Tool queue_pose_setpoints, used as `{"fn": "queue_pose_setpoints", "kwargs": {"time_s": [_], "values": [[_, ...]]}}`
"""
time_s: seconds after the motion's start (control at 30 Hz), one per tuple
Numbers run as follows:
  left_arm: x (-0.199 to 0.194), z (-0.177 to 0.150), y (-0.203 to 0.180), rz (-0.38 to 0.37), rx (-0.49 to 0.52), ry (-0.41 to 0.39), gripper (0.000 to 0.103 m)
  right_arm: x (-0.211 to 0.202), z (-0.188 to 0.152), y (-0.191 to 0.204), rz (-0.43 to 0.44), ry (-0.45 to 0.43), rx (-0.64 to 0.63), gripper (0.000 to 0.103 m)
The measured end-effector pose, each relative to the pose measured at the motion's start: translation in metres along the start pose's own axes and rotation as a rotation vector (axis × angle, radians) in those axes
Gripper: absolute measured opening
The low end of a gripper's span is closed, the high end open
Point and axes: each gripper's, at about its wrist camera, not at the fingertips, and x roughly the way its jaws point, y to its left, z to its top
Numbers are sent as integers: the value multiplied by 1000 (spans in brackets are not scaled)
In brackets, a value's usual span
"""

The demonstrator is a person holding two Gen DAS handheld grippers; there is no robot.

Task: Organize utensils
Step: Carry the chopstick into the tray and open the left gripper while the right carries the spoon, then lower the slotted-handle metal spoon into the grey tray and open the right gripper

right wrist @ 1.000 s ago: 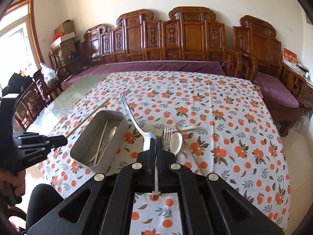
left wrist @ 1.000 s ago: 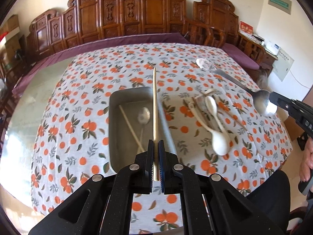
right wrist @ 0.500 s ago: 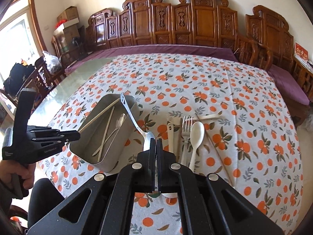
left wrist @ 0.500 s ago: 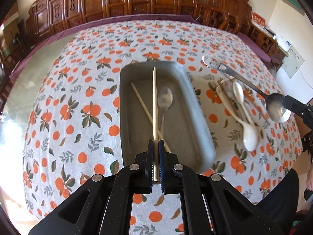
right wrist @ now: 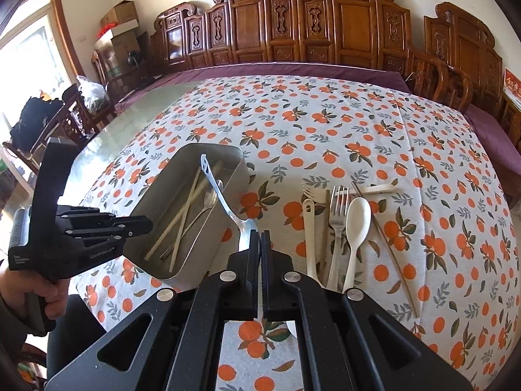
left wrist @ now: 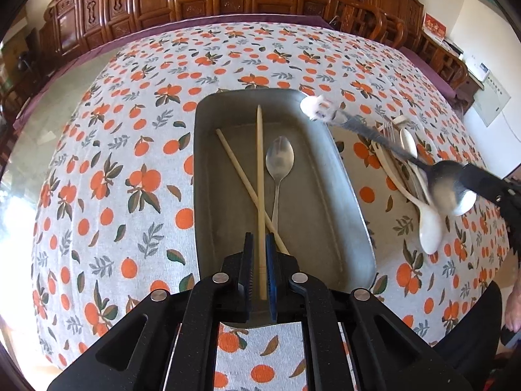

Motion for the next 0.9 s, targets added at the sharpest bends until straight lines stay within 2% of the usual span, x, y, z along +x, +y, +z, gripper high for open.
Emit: {"fn": "queue_pose_setpoints", "kwargs": {"time_s": [0.37,0.63,0.9], "values": [[-46,-8,21,4,-26,-90,12,14,9,25,-4,18,-12,2],[-62,-16,44,2,-61,-109,13,35,20,44,-4,53,16,2],[-75,-16,56,2,-72,-139,13,57,30,64,-56,73,-3,2]]}}
